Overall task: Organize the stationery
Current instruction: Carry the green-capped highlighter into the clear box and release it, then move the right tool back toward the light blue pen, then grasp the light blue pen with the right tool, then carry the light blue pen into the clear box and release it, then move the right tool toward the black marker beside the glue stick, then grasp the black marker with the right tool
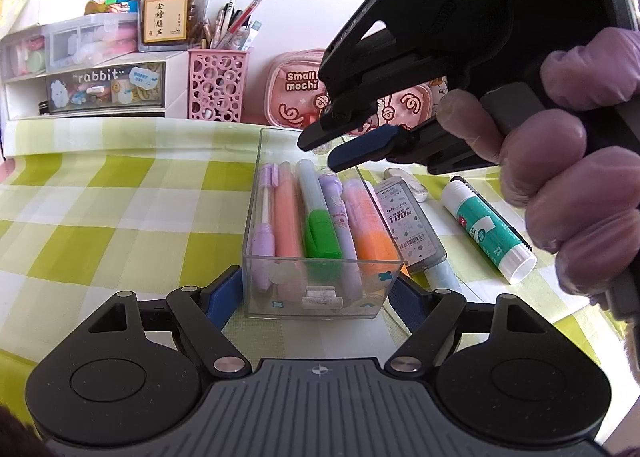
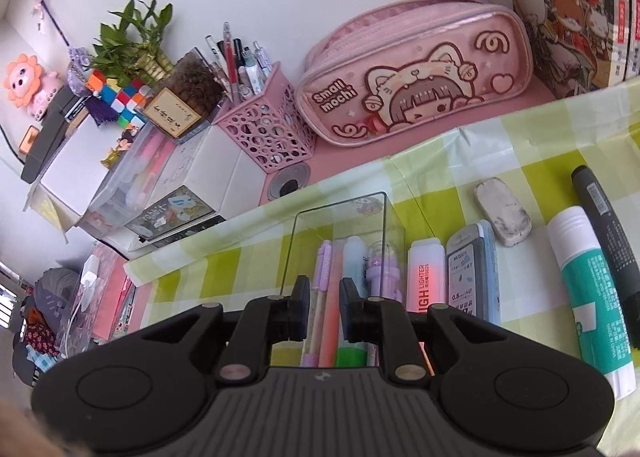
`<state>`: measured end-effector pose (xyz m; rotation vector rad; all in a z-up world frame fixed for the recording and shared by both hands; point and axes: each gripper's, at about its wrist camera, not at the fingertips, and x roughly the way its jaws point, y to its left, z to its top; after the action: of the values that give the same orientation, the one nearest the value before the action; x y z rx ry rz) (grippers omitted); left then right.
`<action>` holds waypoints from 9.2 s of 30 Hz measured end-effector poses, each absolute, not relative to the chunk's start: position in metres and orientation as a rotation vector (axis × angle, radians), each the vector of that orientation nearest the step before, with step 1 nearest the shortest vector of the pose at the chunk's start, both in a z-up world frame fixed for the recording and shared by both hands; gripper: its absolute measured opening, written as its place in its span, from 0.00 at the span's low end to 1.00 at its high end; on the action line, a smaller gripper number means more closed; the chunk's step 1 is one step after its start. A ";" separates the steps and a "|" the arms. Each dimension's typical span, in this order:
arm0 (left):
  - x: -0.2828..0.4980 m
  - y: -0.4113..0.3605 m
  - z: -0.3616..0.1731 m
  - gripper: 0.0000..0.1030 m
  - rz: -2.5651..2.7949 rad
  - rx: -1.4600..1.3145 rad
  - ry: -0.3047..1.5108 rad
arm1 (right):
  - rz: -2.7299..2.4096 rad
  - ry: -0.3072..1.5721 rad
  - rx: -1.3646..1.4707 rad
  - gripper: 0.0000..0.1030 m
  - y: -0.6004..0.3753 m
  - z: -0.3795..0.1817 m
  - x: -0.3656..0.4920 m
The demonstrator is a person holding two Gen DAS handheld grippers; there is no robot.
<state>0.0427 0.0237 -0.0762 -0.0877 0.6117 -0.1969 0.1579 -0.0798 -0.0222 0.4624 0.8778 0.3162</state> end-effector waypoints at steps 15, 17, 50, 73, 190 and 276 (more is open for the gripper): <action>0.043 0.024 -0.076 0.74 -0.197 -0.088 0.612 | 0.267 0.757 0.414 0.60 -0.115 -0.009 0.125; 0.043 0.024 -0.076 0.74 -0.197 -0.088 0.612 | 0.248 0.744 0.419 0.64 -0.123 -0.012 0.118; 0.042 0.028 -0.075 0.75 -0.206 -0.102 0.609 | 0.371 0.678 0.072 0.68 -0.147 -0.061 0.059; 0.043 0.026 -0.076 0.74 -0.195 -0.096 0.609 | 0.346 0.634 -0.115 0.63 -0.146 -0.064 0.055; 0.043 0.022 -0.077 0.73 -0.195 -0.065 0.613 | 0.310 0.903 0.456 0.53 -0.125 -0.010 0.129; 0.044 0.023 -0.077 0.74 -0.197 -0.047 0.616 | -0.033 0.754 0.052 0.53 -0.199 -0.057 0.113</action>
<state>0.0437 0.0226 -0.0772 -0.0473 0.6158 -0.1967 0.1126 -0.1994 -0.0565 0.0519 0.7542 -0.0331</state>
